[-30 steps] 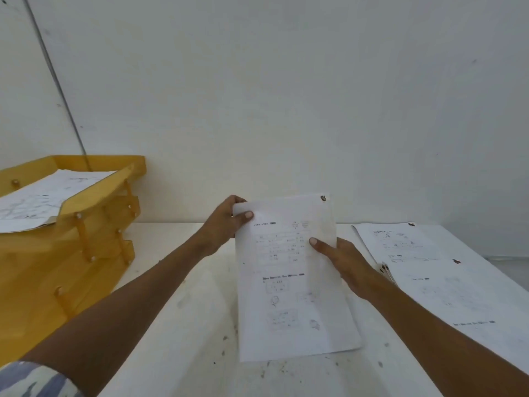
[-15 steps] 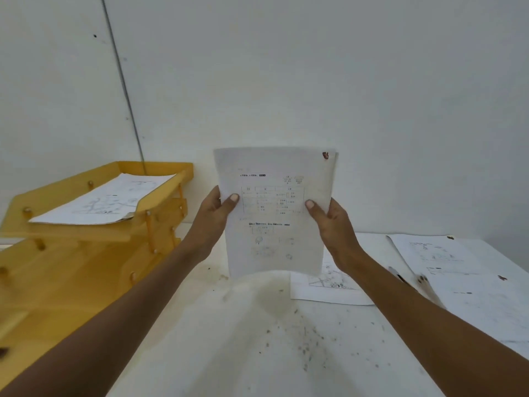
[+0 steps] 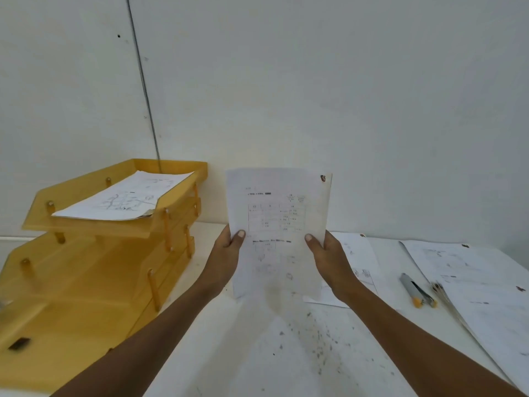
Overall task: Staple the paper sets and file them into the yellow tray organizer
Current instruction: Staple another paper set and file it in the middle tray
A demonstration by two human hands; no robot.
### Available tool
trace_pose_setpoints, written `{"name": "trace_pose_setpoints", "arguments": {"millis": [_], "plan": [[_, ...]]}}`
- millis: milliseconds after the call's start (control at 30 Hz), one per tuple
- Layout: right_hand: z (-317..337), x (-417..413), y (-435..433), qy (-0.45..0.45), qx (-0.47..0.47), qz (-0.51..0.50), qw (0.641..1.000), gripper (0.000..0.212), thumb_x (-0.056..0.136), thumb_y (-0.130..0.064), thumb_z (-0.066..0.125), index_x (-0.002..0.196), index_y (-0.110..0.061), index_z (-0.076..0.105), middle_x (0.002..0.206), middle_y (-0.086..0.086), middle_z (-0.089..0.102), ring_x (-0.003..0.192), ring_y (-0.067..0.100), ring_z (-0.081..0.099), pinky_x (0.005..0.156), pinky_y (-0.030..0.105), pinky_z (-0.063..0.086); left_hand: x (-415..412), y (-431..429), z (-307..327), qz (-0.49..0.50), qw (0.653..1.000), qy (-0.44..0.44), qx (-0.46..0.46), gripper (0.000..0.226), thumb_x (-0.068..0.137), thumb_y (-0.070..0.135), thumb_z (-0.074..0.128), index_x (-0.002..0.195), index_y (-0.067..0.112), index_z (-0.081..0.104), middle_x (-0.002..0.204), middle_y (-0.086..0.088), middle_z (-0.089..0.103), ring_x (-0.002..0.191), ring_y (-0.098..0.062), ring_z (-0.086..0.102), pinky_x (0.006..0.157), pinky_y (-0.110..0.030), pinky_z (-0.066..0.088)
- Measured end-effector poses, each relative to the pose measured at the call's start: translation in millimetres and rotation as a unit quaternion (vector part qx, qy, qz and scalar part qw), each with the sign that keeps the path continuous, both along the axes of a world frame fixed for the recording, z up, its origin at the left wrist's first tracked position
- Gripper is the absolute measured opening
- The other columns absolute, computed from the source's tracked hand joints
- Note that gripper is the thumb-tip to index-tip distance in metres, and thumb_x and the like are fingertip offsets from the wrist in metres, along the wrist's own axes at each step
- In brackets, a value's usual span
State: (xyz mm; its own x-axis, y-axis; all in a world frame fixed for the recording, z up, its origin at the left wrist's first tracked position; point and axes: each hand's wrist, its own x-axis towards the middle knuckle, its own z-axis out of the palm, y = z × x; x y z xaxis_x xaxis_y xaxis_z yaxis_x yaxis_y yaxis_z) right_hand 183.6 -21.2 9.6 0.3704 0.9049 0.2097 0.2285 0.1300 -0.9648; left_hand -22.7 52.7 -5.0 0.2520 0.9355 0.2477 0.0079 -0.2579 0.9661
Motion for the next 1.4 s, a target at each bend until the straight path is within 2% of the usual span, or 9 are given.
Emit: {"name": "trace_pose_setpoints", "arguments": {"millis": [133,267,433,600,733,967,1133,1267,1400], "plan": [[0,1,0,0.002,-0.009,-0.006,1.000,0.032,0.104,-0.024,0.046,0.136,-0.022,0.054,0.116,-0.010,0.065,0.111,0.015,0.062,0.091,0.030,0.050,-2,-1,1,-0.023,1.000,0.017,0.005,0.034,0.110,0.026,0.040,0.143,0.030,0.051,0.131,0.014,0.068,0.120,-0.012,0.066,0.097,-0.038,0.058],[6,9,1,0.015,-0.037,-0.013,0.999,0.031,0.104,-0.024,0.046,0.133,-0.024,0.056,0.115,-0.010,0.064,0.109,0.015,0.058,0.091,0.030,0.042,-13,-1,21,-0.050,0.998,0.019,-0.014,0.030,0.108,0.027,0.048,0.137,0.027,0.057,0.126,0.011,0.072,0.113,-0.015,0.071,0.093,-0.041,0.060],[9,25,-3,0.003,-0.139,0.064,0.988,0.019,0.101,-0.024,0.051,0.116,-0.030,0.061,0.112,-0.012,0.068,0.098,0.006,0.060,0.071,0.026,0.042,-24,8,55,-0.036,0.998,-0.054,-0.022,0.025,0.105,0.033,0.054,0.128,0.027,0.060,0.121,0.002,0.074,0.109,-0.020,0.073,0.090,-0.042,0.061],[-10,26,-8,0.021,-0.193,0.084,0.977,0.025,0.095,-0.030,0.058,0.119,-0.030,0.066,0.112,-0.006,0.074,0.109,0.023,0.066,0.101,0.051,0.048,-14,9,58,-0.023,0.984,-0.161,-0.076,0.030,0.108,0.017,0.047,0.134,0.021,0.059,0.127,0.000,0.073,0.115,-0.026,0.070,0.097,-0.049,0.057],[-10,30,-18,0.034,-0.218,0.155,0.963,0.025,0.099,-0.031,0.057,0.121,-0.023,0.065,0.110,-0.003,0.076,0.103,0.022,0.072,0.092,0.043,0.057,-10,6,50,0.002,0.977,-0.172,-0.122,0.026,0.109,0.014,0.043,0.122,0.020,0.064,0.120,-0.001,0.076,0.106,-0.029,0.072,0.089,-0.050,0.060],[16,38,-1,0.133,-0.064,0.101,0.984,0.046,0.090,-0.051,0.064,0.118,-0.016,0.067,0.116,0.005,0.073,0.101,0.030,0.070,0.089,0.049,0.053,-6,3,36,-0.027,0.974,-0.136,-0.177,0.025,0.108,0.017,0.046,0.121,0.020,0.066,0.123,-0.010,0.073,0.113,-0.038,0.068,0.093,-0.055,0.058],[17,42,12,0.128,-0.062,0.070,0.987,0.027,0.096,-0.032,0.062,0.110,-0.010,0.069,0.112,0.012,0.073,0.095,0.024,0.067,0.085,0.044,0.049,-1,-2,27,-0.023,0.972,-0.133,-0.191,0.024,0.108,0.018,0.045,0.117,0.021,0.068,0.121,-0.016,0.071,0.101,-0.034,0.069,0.082,-0.046,0.060],[5,40,11,0.135,-0.061,0.055,0.987,0.017,0.099,-0.026,0.059,0.107,-0.020,0.073,0.103,0.002,0.076,0.090,0.020,0.070,0.081,0.040,0.051,2,-4,12,-0.023,0.973,-0.125,-0.195,0.025,0.108,0.021,0.047,0.128,0.025,0.061,0.126,-0.016,0.068,0.112,-0.038,0.067,0.083,-0.047,0.060],[-13,45,12,0.138,-0.076,0.017,0.987,0.016,0.098,-0.027,0.060,0.105,-0.022,0.074,0.110,0.006,0.075,0.100,0.025,0.069,0.089,0.042,0.053,-2,-13,-15,-0.083,0.962,-0.126,-0.226,0.034,0.106,0.021,0.052,0.138,0.012,0.055,0.127,-0.018,0.070,0.116,-0.039,0.068,0.098,-0.054,0.056]]}}
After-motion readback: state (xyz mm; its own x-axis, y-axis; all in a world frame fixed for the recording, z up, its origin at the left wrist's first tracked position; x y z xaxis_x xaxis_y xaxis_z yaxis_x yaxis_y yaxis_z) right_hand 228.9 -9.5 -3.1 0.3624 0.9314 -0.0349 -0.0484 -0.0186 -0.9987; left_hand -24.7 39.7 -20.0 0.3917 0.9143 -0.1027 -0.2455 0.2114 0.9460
